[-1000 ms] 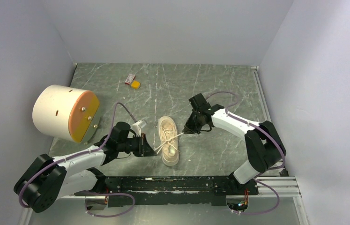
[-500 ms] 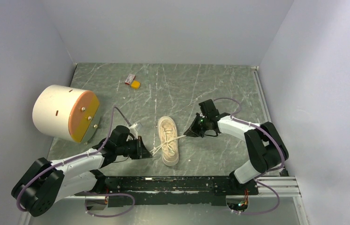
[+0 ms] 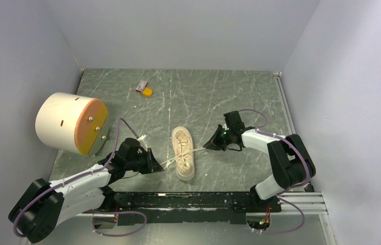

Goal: Tie the shoes

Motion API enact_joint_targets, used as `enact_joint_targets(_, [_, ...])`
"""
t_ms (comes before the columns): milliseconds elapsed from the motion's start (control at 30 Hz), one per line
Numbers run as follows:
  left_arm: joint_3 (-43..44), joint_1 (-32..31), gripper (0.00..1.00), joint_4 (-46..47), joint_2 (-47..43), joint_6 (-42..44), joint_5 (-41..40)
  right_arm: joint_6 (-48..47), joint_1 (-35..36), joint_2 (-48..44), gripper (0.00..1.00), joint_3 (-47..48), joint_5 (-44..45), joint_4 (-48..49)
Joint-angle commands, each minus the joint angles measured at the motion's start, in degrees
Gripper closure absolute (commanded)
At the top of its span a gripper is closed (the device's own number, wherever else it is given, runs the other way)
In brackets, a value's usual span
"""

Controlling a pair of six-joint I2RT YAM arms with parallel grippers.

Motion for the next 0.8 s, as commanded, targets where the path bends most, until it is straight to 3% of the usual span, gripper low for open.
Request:
enact_joint_targets(0, [-2.7, -0.1, 0.95, -12.0, -0.9, -0.4, -4.0, -2.9, -2.6, 0.2, 1.00, -1.6, 6.3, 1.7])
enact_joint_targets(267, [-4.4, 0.0, 0.95, -15.1, -4.8, -2.6, -7.6, -3.7, -4.2, 1.1, 1.00, -3.5, 5.9, 3.3])
enact_joint_targets(500, [-0.9, 0.0, 0.95, -8.1, -4.7, 2.0, -2.9, -8.0, -2.4, -2.5, 0.99, -0.5, 0.7, 3.6])
enact_joint_targets(533, [0.8, 0.0, 0.91, -8.9, -4.2, 2.7, -3.4, -9.4, -1.5, -3.0, 0.90, 0.8, 0.3, 2.4])
enact_joint_targets(600, [4.8, 0.0, 0.65, -10.3, -3.1, 5.4, -3.6, -12.1, 0.5, -4.2, 0.67, 3.2, -0.3, 0.1])
enact_joint_targets(767, [16.9, -0.1, 0.39, -19.6, -4.2, 12.6, -9.3, -21.2, 2.7, -6.9, 0.23, 11.6, 1.2, -12.3])
